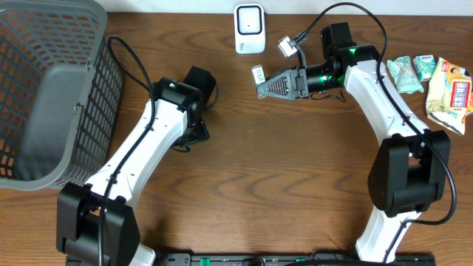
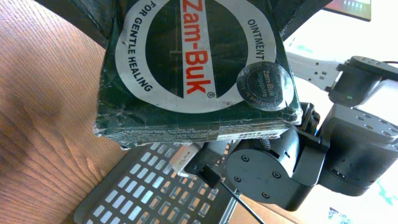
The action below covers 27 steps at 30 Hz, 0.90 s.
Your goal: Scan the item barcode
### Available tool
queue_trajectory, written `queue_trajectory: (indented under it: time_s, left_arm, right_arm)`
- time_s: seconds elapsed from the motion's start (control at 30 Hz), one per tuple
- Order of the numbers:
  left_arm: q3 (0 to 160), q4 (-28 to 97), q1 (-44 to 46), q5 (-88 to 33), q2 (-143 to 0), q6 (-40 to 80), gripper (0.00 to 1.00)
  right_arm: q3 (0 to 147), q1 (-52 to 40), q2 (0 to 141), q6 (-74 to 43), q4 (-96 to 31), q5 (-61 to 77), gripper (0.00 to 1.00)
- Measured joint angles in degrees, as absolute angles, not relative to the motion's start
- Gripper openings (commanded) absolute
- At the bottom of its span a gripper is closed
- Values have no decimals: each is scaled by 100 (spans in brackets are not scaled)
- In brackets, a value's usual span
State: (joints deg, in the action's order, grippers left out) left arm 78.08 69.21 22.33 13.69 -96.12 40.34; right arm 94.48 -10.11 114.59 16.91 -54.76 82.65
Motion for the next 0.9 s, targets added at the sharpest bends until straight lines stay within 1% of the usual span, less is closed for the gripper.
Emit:
queue_trajectory:
  time_s: [0.33,0.5,0.57,0.67,0.77,0.9]
  left_arm:
    - [7808,6921,2233,1369,-9612,4034,98]
    - [7808,6921,2233,1369,-9612,4034,98]
    - [7808,6921,2233,1369,-9612,4034,98]
    - [7808,6921,2233,1369,-9612,4034,98]
    - [7808,6921,2233,1369,-9612,4034,98]
    - [7808,6921,2233,1369,-9612,4034,98]
  right_arm:
    - [9448,-1066,11459,1691,-5476,8263,48]
    - [9448,-1074,11459,1688,-5476,8187,43]
    - [9448,-1085,11459,1643,-5478,8062,44]
    - [9448,-1114,11459,1494,-5481,7699,44]
    - [9448,-1153,11459,1317,-5483,7102,47]
    - [9448,-1321,11459,976,-5555,5712,51]
